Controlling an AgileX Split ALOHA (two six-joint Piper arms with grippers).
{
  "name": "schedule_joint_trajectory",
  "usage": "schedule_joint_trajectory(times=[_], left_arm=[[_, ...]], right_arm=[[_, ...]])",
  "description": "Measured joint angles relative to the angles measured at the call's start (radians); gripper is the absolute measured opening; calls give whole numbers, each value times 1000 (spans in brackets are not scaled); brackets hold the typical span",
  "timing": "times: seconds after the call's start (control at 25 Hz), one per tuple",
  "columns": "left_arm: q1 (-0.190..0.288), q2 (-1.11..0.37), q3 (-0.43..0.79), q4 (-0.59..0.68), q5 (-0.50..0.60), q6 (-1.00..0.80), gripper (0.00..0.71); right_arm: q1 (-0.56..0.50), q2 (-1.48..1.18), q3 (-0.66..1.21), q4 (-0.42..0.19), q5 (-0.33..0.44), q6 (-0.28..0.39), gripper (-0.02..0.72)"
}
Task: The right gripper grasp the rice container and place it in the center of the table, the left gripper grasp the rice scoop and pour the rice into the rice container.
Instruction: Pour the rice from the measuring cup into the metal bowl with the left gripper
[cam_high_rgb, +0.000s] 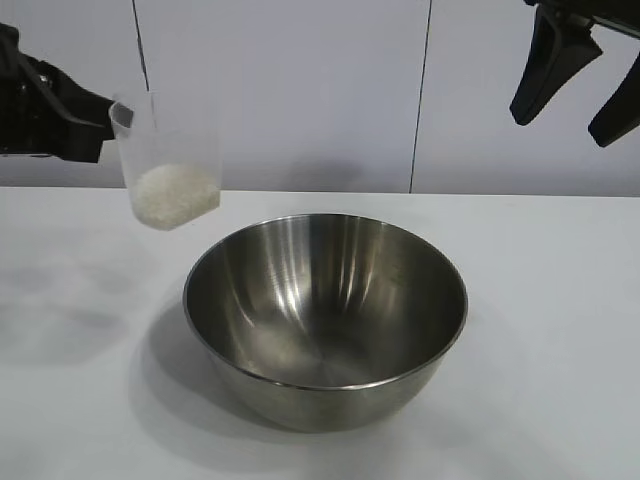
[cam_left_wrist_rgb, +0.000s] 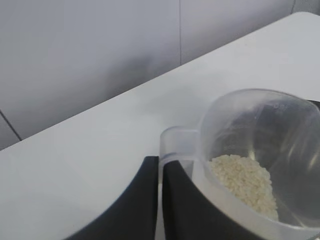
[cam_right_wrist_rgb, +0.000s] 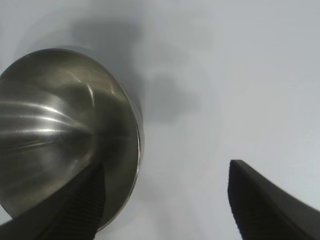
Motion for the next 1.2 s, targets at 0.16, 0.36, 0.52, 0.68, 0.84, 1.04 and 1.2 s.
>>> schedule_joint_trajectory(times=[0.16,0.36,0.52,0.68,0.84,1.04,1.2], left_arm=[[-103,0,-61,57,25,-6,9],[-159,10,-108,168,25,55,9],[-171,47,-136,196,25,147,9],[-171,66,-149,197,29,322,9],[-207,69,-164,196,71,477,9],[-309,70,-214,193,202,641,9],[-377,70,-257,186,330,756,9]], right_arm=[[0,0,0,0,0,0,483],[0,0,0,0,-1,0,483],[0,0,0,0,-2,0,483],[0,0,0,0,-20,0,483],[0,0,0,0,-26,0,483],[0,0,0,0,-25,0,483],[0,0,0,0,-25,0,483]])
